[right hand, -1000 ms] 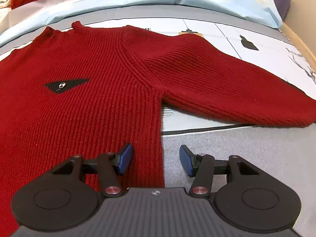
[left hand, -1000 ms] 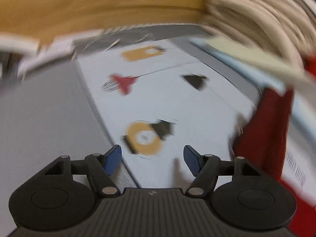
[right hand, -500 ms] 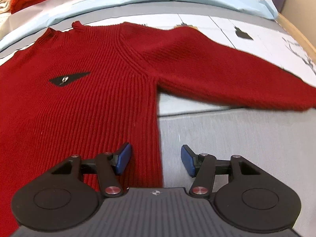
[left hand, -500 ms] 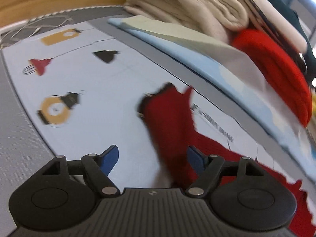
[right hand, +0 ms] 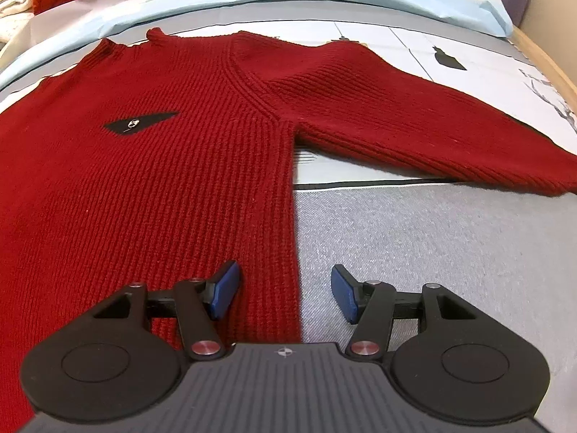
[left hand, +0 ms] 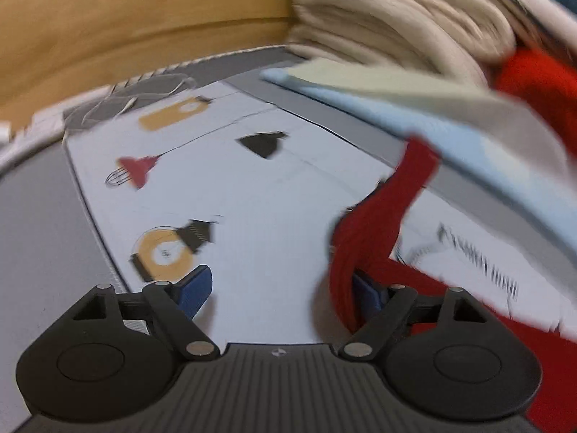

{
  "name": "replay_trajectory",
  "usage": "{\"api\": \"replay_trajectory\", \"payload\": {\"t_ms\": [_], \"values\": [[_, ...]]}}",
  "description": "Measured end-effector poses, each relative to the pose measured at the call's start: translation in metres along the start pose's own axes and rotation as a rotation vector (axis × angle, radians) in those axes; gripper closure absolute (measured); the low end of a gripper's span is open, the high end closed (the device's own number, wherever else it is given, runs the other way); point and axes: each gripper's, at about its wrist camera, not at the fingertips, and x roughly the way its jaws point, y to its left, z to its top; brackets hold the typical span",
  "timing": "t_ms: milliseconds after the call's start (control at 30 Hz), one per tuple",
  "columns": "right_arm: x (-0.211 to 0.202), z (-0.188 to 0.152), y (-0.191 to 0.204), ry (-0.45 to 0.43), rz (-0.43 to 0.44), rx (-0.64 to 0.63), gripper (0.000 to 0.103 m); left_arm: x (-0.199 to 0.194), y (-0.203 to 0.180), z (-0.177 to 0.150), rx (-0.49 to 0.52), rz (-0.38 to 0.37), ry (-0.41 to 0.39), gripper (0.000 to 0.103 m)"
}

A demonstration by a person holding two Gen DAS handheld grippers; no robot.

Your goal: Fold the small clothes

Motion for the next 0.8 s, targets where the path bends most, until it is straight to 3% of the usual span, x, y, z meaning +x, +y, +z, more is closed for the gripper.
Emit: {"api": "replay_trajectory", "payload": {"t_ms": [100,133,233,300,467,567,800], "values": [[0.001,0.002,-0.002,0.003,0.009,-0.016,0.041,-0.008,0.027,0.006,-0.021,0.152,-0.059,0.022],[0.002,0.003,-0.003,0.005,0.012,-0.018,0.041,-0.009,0.038,0.008,-0.050,0.171,-0.047,0.022],[0.001,0.003,-0.003,0.006,0.014,-0.015,0.041,-0.008,0.071,0.010,-0.151,0.114,0.053,0.025],[0.000,0.001,-0.002,0.004,0.007,-0.014,0.041,-0.020,0.082,0.013,-0.157,0.111,0.057,0.025],[-0.009,-0.009,-0.008,0.026,0.005,0.018,0.041,-0.068,0.077,0.021,-0.176,-0.047,0.080,0.025],[-0.019,-0.021,-0.017,0.061,0.015,0.067,0.041,-0.101,0.060,0.015,-0.148,-0.131,0.141,0.025],[-0.050,-0.070,-0.031,0.125,0.033,0.114,0.041,-0.193,0.039,-0.043,-0.012,-0.324,0.266,0.025]]}}
